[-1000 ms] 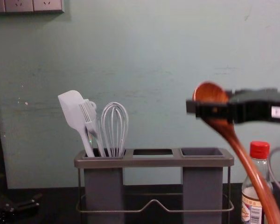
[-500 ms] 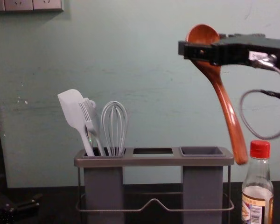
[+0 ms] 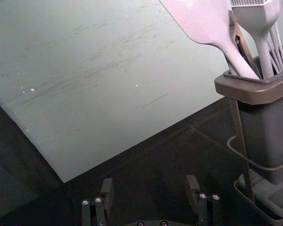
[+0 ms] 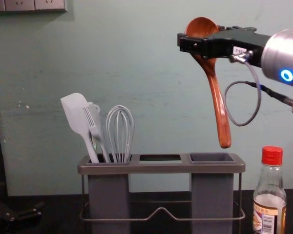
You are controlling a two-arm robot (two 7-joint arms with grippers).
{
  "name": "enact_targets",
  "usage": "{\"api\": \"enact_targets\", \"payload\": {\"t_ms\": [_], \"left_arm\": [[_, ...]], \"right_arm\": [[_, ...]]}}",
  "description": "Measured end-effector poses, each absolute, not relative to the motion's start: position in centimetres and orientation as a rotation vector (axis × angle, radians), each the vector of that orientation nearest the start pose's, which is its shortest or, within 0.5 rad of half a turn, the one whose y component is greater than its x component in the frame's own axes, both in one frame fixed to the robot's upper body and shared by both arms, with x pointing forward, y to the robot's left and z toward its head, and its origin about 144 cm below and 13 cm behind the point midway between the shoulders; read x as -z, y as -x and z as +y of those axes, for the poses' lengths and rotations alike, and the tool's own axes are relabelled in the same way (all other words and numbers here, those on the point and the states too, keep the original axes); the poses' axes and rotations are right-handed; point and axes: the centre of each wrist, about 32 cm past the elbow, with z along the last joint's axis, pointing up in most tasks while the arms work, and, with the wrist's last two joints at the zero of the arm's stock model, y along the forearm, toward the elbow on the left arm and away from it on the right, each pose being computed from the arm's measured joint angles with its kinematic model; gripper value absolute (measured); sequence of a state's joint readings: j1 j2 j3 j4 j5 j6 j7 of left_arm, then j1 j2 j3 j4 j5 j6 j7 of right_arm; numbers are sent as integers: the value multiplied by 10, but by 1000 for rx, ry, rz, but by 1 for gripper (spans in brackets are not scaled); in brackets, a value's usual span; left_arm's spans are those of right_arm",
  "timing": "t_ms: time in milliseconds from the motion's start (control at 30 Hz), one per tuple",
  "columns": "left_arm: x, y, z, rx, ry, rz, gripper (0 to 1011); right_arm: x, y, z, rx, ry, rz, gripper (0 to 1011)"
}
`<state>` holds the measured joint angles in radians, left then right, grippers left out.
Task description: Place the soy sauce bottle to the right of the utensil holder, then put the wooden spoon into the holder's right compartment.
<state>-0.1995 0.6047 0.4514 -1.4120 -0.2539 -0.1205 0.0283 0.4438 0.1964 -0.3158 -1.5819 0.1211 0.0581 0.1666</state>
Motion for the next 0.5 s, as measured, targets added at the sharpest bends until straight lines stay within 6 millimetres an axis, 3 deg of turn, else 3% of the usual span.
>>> {"api": "enact_targets", "payload": {"t_ms": [500], "left_arm": [[-1140,-489,310,-1248,-304,-285,1005]], "right_arm": [[-1288,-572,-176,1097,-78,-379,840]]}}
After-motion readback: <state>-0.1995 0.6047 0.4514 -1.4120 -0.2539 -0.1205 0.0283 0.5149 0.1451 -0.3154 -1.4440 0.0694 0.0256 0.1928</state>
